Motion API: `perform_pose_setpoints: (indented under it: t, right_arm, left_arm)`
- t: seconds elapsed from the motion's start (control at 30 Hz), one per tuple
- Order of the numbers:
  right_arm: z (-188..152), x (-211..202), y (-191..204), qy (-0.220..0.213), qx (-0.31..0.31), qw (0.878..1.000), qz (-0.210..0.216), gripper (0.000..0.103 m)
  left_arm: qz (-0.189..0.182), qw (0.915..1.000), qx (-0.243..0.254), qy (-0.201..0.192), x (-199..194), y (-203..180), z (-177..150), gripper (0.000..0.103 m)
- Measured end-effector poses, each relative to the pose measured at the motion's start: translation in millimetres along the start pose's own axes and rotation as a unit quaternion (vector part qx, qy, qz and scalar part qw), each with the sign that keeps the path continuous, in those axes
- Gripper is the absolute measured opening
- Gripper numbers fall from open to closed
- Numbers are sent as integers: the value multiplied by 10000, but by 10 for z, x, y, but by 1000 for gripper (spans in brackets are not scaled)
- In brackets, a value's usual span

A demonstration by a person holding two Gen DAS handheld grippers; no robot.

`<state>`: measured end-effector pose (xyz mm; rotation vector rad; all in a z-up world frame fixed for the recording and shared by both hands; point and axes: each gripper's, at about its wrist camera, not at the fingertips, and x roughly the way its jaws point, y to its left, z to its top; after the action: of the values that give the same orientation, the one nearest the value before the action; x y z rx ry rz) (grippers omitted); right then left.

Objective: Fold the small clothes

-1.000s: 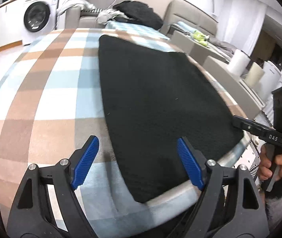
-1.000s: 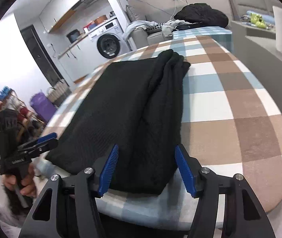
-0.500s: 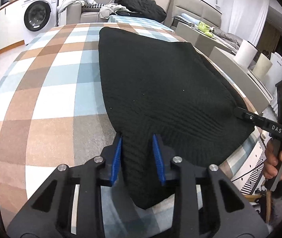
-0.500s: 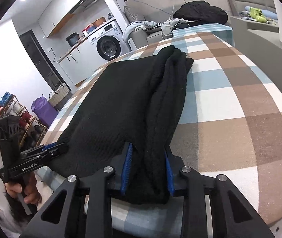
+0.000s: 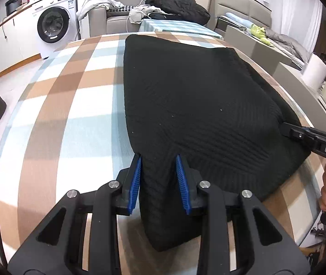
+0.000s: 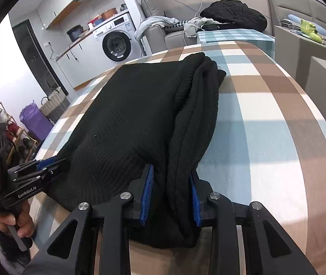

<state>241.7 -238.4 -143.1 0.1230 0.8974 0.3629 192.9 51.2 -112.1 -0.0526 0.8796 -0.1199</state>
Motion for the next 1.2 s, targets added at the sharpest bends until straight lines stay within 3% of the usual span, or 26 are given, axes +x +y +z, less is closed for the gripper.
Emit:
perform_pose_setpoints:
  t: [0.17,0.4,0.53,0.6,0.67,0.73,0.77,0.83,0.93,1.2]
  right_arm:
    - [218,192,20,48,-49,9999,-112,29]
    - [203,177,-29,4,-41,10000,-53,32]
    - [166,20,9,-178,-163,9996,-174,43]
    - [127,-131,44,-363,-304,9987,-205,54]
    - [86,-260,69,-521,-413,9976,-212,83]
    - [-15,-462,114,-819,-541,9951,-117,100]
    - [-81,-572,140,-1014,-619,9929,-67,103]
    - [-197,-729,175,-1297,-735,9888,23,103]
    - [-349,-894,233,-1575,-794,9843,98,103]
    - [-664,-998,209,-1943,-838,9770,258,103]
  left_arm:
    - [36,10000,-73,-16,117,81,140,27]
    - [60,9999,-48,-113,97,96,93,27]
    - [-33,9996,-169,-205,-8,154,34,28]
    - [-97,9991,-233,-349,-127,187,-24,30]
    - [-111,9983,-258,-508,-250,194,-90,54]
    - [-158,9962,-246,-816,-435,184,-182,76]
    - [-157,9951,-246,-941,-512,179,-220,86]
    - [-152,9924,-203,-1204,-669,154,-311,89]
    - [-120,9882,-227,-1507,-841,117,-449,102]
    - [-42,9813,-302,-1902,-1051,47,-741,102]
